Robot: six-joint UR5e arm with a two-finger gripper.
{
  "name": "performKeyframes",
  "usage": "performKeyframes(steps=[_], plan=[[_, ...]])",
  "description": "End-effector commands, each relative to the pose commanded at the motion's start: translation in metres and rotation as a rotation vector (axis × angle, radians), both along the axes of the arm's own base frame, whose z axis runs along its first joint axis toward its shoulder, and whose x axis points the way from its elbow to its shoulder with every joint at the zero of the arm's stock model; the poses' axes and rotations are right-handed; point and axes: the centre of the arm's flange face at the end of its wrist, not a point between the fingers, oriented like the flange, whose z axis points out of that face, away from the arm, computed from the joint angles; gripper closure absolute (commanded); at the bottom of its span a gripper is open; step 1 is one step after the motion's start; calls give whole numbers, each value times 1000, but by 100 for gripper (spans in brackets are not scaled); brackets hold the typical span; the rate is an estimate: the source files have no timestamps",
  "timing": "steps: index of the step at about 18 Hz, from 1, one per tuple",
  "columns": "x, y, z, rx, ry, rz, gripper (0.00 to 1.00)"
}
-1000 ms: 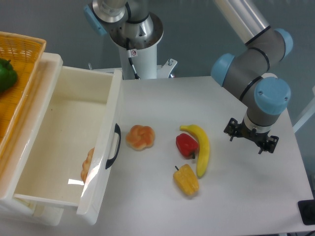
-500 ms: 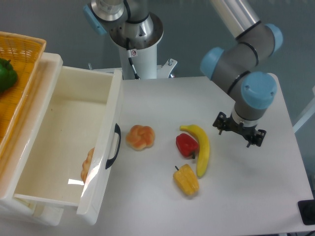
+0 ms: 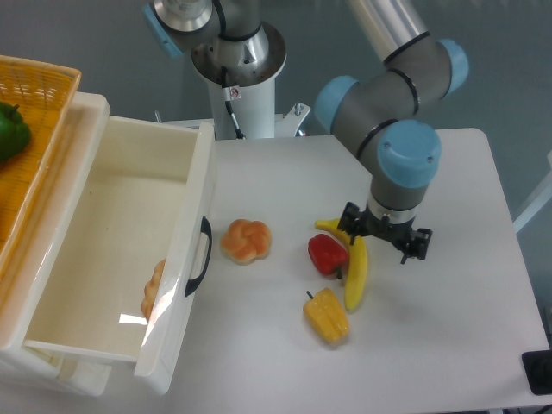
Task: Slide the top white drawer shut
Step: 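Lower the gripper beside the drawer front near its black handle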
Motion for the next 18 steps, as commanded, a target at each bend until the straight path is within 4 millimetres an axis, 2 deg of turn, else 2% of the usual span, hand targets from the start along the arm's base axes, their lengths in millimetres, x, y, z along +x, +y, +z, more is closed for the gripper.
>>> performKeyframes(steps=[2, 4, 5, 8, 11, 13, 18], plan=[[17, 13, 11, 32, -13, 61, 40], [35, 28, 15, 51, -33, 151, 71], [43, 36, 16, 62, -48, 183, 78], [51, 46, 25, 128, -124, 343, 100], [58, 52, 23, 150, -173, 355, 100], [73, 61, 20, 147, -189, 334, 100], [92, 70, 16, 180, -411, 386, 100]])
